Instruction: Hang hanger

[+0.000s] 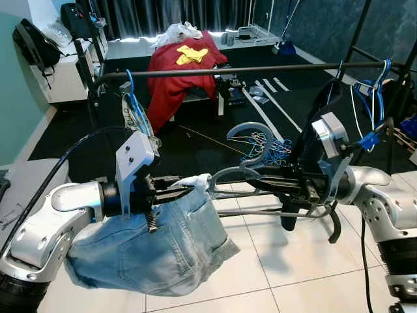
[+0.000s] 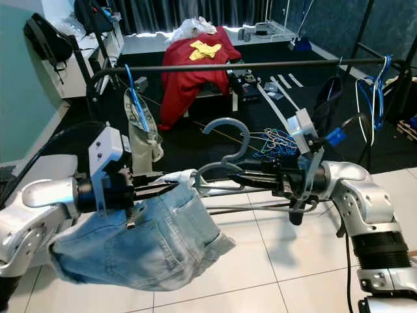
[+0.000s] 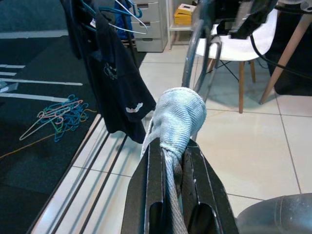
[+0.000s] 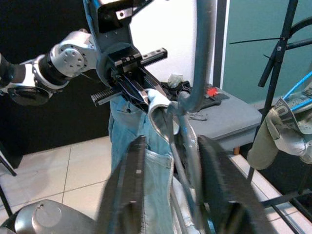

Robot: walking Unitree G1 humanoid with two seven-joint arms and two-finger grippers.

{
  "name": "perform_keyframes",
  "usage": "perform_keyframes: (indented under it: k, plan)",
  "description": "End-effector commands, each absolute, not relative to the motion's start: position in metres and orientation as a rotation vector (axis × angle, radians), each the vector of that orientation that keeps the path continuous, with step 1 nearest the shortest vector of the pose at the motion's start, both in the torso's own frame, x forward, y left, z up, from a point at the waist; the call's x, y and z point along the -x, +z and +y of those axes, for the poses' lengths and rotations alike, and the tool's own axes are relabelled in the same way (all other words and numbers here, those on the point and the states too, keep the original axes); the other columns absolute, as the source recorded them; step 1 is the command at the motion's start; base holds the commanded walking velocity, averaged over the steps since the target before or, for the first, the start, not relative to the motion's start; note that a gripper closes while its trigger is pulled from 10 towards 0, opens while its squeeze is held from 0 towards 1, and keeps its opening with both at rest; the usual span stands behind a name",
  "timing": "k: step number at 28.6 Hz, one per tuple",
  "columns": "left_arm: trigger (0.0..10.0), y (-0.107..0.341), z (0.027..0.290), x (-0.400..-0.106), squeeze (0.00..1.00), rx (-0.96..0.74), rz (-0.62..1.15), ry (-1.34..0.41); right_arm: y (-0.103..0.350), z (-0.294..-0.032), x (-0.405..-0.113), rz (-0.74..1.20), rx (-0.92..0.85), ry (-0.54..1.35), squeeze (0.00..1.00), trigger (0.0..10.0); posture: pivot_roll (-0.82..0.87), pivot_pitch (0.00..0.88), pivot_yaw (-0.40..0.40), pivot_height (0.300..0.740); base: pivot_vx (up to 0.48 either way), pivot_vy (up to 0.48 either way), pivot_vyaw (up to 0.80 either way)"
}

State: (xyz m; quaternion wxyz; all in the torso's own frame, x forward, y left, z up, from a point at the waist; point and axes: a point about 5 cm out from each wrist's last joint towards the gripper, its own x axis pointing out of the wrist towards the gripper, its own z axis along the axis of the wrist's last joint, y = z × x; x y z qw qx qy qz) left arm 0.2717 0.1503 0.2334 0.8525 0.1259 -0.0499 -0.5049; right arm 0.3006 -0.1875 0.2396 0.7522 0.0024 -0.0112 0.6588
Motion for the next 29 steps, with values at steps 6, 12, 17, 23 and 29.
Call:
perform_keyframes:
  k: [6, 12, 17, 23, 29]
  plan:
    - [0.0, 0.245, 0.169, -0.282, 0.00, -0.234, -0.150, -0.957, 0.258, -0.189, -0.296, -0.105, -0.009, 1.454, 0.00, 10.0, -0.03, 0.039, 0.027, 0.740, 0.000, 0.000, 0.00]
    - [0.0, 0.253, 0.185, -0.297, 0.00, -0.219, -0.196, -0.792, 0.311, -0.237, -0.294, -0.366, -0.128, 1.273, 0.00, 10.0, -0.03, 0.045, 0.023, 0.740, 0.000, 0.000, 0.00]
    - [0.0, 0.261, 0.199, -0.304, 0.00, -0.118, -0.260, -0.701, 0.348, -0.304, -0.293, -0.656, -0.213, 0.780, 0.00, 10.0, -0.04, 0.060, 0.033, 0.740, 0.000, 0.000, 0.00]
    - [0.0, 0.260, 0.204, -0.302, 0.00, -0.071, -0.264, -0.776, 0.314, -0.355, -0.285, -0.677, -0.322, 0.375, 0.00, 10.0, -0.05, 0.066, 0.048, 0.740, 0.000, 0.000, 0.00]
    - [0.0, 0.266, 0.206, -0.301, 0.00, -0.013, -0.268, -0.852, 0.240, -0.312, -0.288, -0.285, -0.066, 0.547, 0.00, 10.0, -0.05, 0.070, 0.055, 0.740, 0.000, 0.000, 0.00]
